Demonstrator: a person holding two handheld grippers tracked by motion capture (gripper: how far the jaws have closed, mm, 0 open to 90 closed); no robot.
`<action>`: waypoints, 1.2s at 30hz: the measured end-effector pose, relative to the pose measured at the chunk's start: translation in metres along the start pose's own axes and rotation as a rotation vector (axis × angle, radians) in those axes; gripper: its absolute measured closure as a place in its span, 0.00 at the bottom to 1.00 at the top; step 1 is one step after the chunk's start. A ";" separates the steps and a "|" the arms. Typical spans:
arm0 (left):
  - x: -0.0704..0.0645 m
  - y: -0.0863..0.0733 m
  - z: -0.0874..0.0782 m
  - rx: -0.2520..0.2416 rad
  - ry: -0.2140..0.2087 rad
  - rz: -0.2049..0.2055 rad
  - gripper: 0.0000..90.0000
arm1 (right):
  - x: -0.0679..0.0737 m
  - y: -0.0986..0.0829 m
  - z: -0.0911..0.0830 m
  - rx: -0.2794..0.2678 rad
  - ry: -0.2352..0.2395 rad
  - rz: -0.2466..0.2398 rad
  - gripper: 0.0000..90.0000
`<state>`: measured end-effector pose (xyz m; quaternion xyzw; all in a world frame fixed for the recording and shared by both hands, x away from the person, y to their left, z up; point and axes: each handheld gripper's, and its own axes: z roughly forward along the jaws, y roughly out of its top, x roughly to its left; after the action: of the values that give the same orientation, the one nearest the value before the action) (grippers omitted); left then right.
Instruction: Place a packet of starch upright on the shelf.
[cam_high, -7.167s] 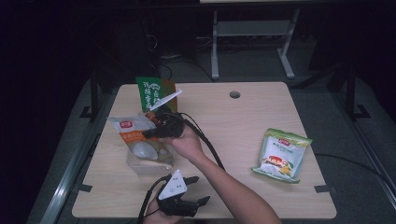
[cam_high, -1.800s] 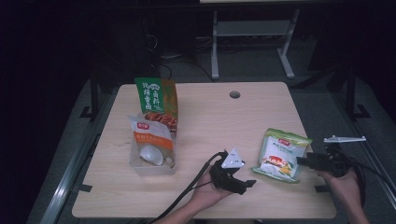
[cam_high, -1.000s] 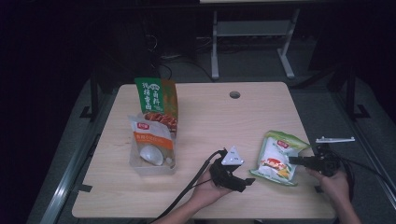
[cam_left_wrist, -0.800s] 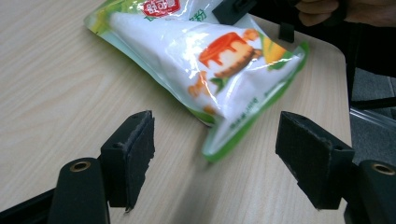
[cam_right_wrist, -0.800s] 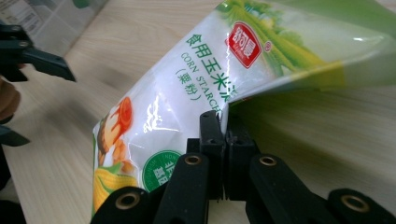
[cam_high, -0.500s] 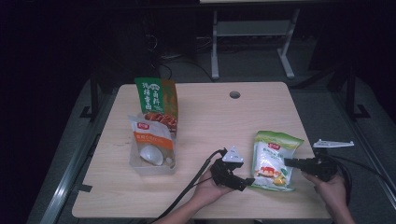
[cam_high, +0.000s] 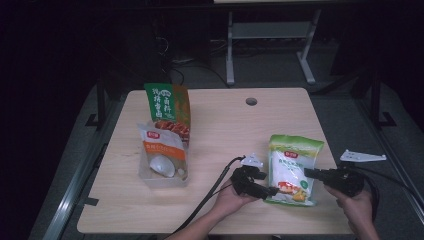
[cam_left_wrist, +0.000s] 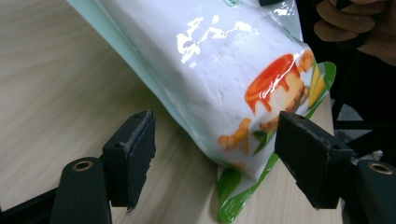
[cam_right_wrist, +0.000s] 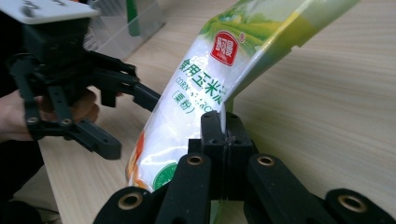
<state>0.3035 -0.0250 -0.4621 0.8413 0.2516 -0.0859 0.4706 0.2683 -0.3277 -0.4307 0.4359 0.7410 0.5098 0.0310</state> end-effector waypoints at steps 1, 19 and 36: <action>0.000 0.001 0.002 0.005 -0.007 -0.002 0.32 | 0.002 0.001 -0.001 -0.005 0.003 -0.006 0.99; 0.001 0.011 -0.019 -0.085 -0.040 -0.043 0.77 | 0.023 0.012 -0.002 -0.111 0.048 -0.044 0.99; 0.003 0.006 -0.048 -0.090 0.095 0.038 0.82 | 0.044 0.017 0.024 -0.092 0.063 -0.136 0.98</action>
<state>0.3046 0.0135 -0.4333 0.8272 0.2609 -0.0256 0.4970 0.2632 -0.2788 -0.4111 0.3665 0.7452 0.5536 0.0623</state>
